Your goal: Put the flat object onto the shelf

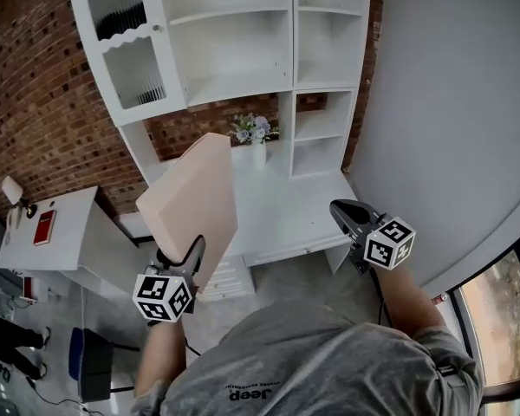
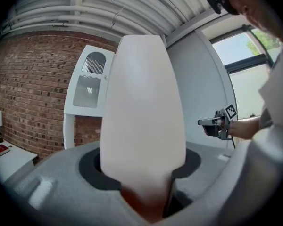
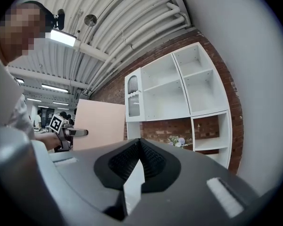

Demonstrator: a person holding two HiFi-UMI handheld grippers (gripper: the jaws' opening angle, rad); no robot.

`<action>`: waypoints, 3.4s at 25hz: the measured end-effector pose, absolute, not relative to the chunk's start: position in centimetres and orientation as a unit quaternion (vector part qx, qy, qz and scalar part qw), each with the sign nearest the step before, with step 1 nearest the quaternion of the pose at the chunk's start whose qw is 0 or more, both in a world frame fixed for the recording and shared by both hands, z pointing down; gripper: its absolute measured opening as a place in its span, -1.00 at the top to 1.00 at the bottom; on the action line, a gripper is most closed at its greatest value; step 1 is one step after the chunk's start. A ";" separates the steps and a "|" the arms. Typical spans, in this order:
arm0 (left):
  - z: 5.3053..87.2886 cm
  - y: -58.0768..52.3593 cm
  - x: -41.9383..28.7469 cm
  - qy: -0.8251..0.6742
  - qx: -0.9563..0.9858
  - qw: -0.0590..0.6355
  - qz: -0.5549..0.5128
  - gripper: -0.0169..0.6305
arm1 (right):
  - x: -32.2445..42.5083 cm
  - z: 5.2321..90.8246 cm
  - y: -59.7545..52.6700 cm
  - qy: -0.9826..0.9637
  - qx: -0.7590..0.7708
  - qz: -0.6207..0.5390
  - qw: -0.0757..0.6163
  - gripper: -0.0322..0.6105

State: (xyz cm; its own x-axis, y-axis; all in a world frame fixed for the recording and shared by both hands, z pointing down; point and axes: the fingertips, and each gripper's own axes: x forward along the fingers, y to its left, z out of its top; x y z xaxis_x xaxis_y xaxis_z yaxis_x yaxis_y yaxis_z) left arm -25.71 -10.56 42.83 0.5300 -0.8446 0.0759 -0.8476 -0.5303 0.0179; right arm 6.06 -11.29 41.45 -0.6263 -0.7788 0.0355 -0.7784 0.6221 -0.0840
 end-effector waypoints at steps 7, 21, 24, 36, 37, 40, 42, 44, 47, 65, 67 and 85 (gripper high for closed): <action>40.9 -18.2 -28.1 -0.463 0.886 0.014 0.019 0.13 | 4.0 41.8 -19.0 0.891 -0.451 -0.058 -0.004 0.87; 39.6 -27.3 -25.1 -0.492 0.870 0.005 0.015 0.13 | 6.4 43.7 -31.9 0.912 -0.403 -0.079 -0.012 0.87; 38.7 -28.8 -23.2 -0.517 0.856 -0.005 0.011 0.13 | 8.0 43.3 -35.1 0.924 -0.376 -0.070 -0.010 0.87; 30.2 -34.0 -17.0 -0.570 0.817 -0.087 0.015 0.13 | 12.6 44.2 -42.5 0.950 -0.302 -0.071 -0.032 0.87; 29.2 -34.1 -16.9 -0.566 0.818 -0.102 0.019 0.13 | 12.3 44.4 -42.5 0.950 -0.303 -0.070 -0.030 0.87; 26.3 -34.8 -16.6 -0.555 0.819 -0.144 0.030 0.13 | 11.5 44.7 -42.4 0.947 -0.312 -0.074 -0.023 0.87; 24.4 -35.6 -16.1 -0.545 0.820 -0.170 0.043 0.13 | 10.8 44.9 -42.1 0.946 -0.315 -0.076 -0.024 0.87; 22.7 -36.5 -15.3 -0.536 0.818 -0.201 0.060 0.13 | 10.4 44.9 -41.7 0.944 -0.319 -0.076 -0.025 0.87; 20.3 -38.2 -14.0 -0.530 0.808 -0.242 0.082 0.13 | 10.4 44.7 -41.4 0.941 -0.328 -0.075 -0.024 0.87; 24.0 -47.8 -8.4 -0.504 0.723 -0.376 0.285 0.13 | 12.9 43.7 -40.7 0.932 -0.356 -0.072 -0.014 0.87; 24.6 -48.4 -8.0 -0.496 0.710 -0.391 0.311 0.14 | 13.1 43.9 -40.6 0.931 -0.357 -0.074 -0.014 0.87; 31.4 -55.3 -8.3 -0.439 0.612 -0.444 0.486 0.14 | 14.8 42.6 -40.8 0.926 -0.373 -0.065 -0.003 0.87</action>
